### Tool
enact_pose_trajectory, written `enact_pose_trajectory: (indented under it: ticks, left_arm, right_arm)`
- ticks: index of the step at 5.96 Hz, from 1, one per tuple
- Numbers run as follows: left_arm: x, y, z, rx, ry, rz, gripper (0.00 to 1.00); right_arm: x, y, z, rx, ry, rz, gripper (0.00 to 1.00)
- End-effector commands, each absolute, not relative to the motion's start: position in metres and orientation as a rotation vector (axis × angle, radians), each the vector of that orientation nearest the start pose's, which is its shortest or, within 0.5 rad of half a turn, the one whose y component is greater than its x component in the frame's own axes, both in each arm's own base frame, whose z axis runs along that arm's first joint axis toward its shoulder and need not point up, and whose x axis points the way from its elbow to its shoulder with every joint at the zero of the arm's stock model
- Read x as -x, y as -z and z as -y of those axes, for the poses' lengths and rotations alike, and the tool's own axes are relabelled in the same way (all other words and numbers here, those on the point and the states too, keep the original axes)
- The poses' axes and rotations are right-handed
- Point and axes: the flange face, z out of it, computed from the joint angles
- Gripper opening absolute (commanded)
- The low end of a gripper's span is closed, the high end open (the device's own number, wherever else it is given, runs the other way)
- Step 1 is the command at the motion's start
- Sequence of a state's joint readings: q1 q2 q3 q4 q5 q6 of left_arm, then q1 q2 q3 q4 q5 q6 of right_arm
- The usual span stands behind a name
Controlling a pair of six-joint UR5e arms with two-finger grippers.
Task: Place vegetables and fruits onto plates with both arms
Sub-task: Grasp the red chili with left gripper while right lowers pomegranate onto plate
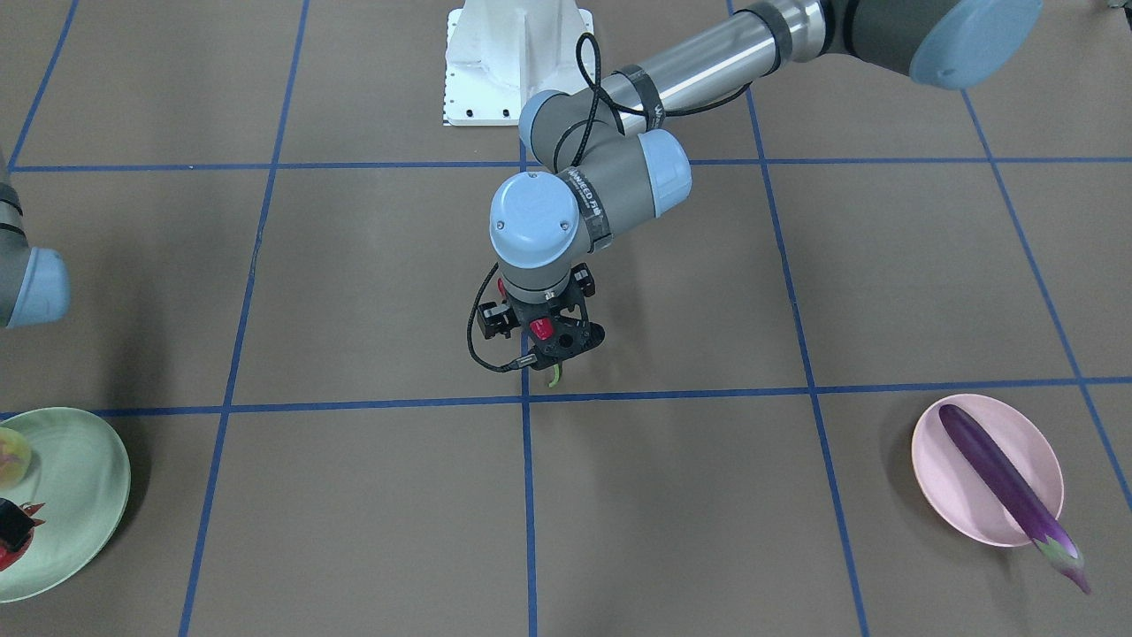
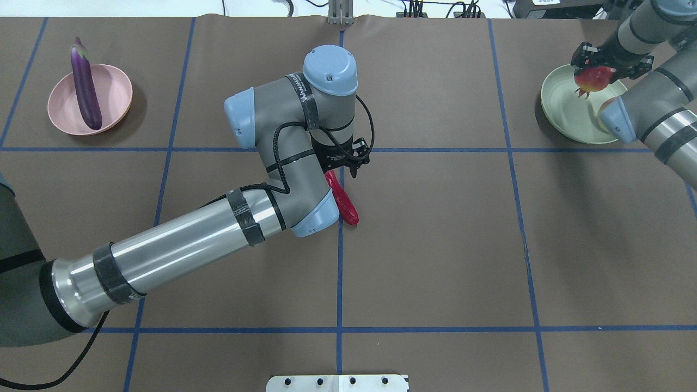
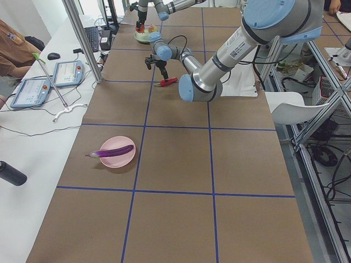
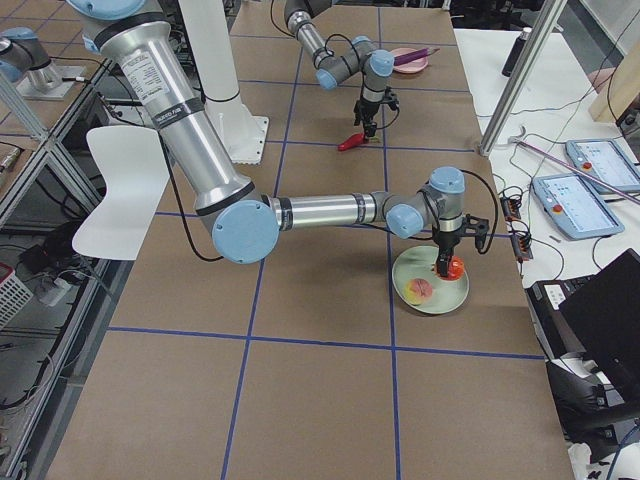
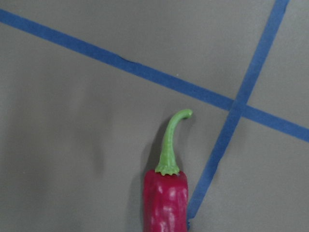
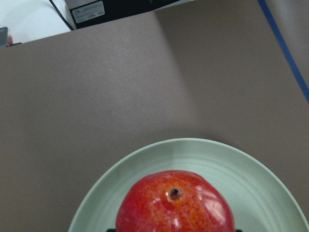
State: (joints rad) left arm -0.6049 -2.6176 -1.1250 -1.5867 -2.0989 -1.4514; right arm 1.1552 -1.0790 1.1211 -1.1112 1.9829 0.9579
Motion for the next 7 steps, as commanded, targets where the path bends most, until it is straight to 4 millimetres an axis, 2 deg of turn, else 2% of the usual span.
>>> enact_pose_trajectory:
  ticks: [1,2,3,4,5,6,7]
  left_arm:
    - [-0.639,-0.175,0.530,0.276,0.289,-0.732,1.00]
    - [-0.643,-0.177,0.528,0.279,0.285,-0.730,0.99]
    - [-0.648,-0.183,0.525,0.285,0.281,-0.719,0.93]
    - [-0.649,-0.184,0.524,0.288,0.284,-0.715,0.71]
    - [-0.652,-0.184,0.521,0.290,0.279,-0.714,0.24]
    - [-0.652,-0.184,0.521,0.288,0.276,-0.715,0.00]
    - [-0.646,-0.175,0.524,0.280,0.276,-0.734,0.00]
  right_arm:
    - [0.218,-0.569,0.687,-0.107,-0.401,0.618,0.30]
    - [0.218,-0.573,0.685,-0.102,-0.400,0.614,0.56]
    - [0.217,-0.572,0.685,-0.107,-0.390,0.616,0.99]
    - [0.215,-0.568,0.686,-0.125,-0.358,0.620,1.00]
    - [0.211,-0.565,0.687,-0.139,-0.334,0.620,1.00]
    - [0.197,-0.554,0.690,-0.152,-0.327,0.646,1.00]
    - [0.179,-0.526,0.691,-0.140,-0.321,0.736,1.00]
